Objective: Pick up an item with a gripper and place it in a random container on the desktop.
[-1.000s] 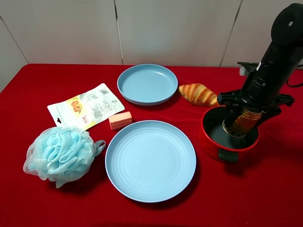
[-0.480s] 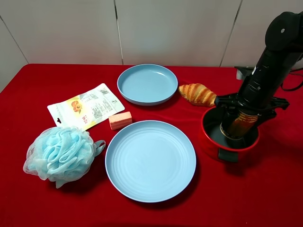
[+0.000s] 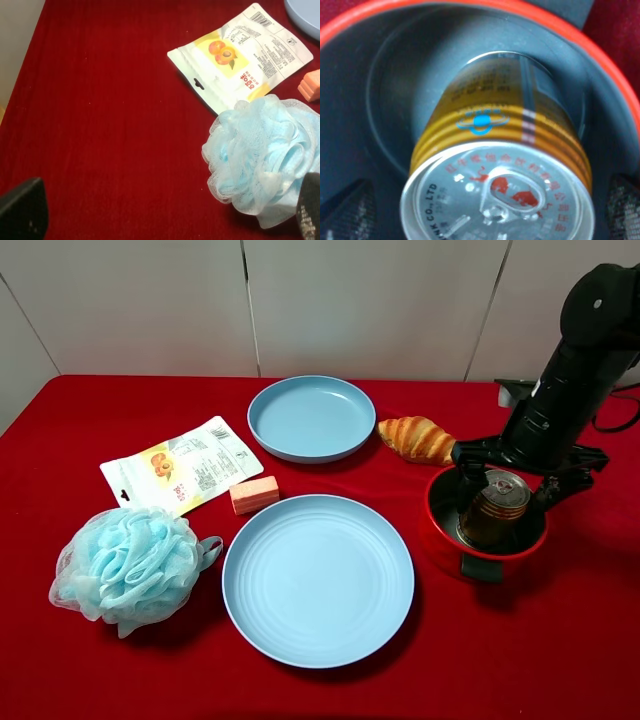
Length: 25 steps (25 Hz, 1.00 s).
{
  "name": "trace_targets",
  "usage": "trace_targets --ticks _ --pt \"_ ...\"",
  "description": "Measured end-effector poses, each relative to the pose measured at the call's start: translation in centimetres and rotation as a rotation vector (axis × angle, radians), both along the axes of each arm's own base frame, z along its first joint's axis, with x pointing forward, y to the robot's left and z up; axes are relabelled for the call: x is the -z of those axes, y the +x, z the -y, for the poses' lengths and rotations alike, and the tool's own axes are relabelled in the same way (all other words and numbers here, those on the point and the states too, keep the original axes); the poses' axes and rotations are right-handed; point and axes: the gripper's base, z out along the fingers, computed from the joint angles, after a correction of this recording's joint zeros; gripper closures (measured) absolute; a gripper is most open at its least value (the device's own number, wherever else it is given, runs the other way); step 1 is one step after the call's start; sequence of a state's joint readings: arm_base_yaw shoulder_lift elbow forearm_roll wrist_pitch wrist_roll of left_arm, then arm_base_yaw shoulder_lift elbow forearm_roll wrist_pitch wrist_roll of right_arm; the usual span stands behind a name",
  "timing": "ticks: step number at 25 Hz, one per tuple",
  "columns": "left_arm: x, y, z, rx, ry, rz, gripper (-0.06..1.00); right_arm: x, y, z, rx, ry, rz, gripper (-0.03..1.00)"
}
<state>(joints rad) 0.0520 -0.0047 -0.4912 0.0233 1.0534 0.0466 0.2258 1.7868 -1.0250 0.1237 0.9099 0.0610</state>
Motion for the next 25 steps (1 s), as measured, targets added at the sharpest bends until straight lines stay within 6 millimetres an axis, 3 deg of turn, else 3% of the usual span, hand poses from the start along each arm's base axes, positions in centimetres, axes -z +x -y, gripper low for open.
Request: trace_targets --ticks 12,25 --pt "0.0 0.0 0.0 0.0 0.0 0.0 -0.05 -0.4 -0.5 -0.2 0.0 0.027 -0.046 0.28" --pt "0.0 0.0 0.0 0.0 0.0 0.0 -0.05 -4.5 -1.8 0.0 -0.011 0.052 0.041 0.28"
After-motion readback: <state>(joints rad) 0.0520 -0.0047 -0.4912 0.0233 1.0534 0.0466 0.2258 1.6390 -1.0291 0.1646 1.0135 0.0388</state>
